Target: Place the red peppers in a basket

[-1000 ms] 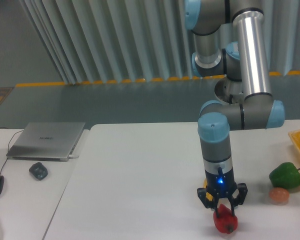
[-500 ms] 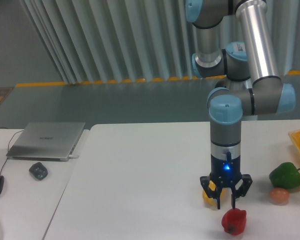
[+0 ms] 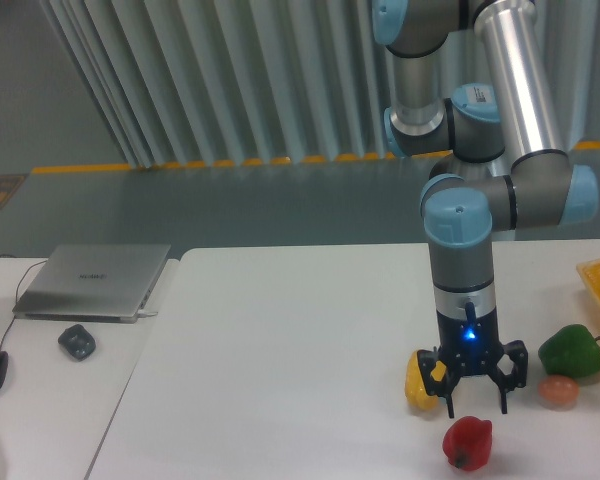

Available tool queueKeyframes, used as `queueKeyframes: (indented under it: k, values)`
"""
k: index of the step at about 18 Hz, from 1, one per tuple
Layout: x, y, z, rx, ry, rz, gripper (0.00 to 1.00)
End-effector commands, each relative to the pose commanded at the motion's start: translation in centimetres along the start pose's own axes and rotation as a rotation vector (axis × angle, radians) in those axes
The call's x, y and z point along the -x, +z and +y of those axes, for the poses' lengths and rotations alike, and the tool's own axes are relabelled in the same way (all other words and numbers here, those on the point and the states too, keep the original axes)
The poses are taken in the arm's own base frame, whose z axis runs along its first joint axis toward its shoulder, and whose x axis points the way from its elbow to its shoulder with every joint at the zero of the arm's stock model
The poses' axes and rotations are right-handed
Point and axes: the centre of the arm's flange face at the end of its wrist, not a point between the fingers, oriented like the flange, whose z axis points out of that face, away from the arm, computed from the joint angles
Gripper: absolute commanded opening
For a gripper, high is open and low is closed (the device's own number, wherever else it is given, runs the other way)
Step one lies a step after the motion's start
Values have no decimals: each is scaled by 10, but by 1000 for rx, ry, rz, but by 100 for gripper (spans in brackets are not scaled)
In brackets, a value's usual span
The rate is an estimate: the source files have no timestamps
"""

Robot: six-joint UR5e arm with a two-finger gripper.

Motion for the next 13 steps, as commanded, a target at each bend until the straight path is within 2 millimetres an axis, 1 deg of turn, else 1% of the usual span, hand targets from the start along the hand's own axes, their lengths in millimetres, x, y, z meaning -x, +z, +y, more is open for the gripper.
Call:
queueKeyframes:
  k: [5,10,13]
  values:
    - [-3,16,-1,17,48,-3,100]
    - [-7,21,-1,23,87,0,100]
    - [-17,23,1,26,143,7,100]
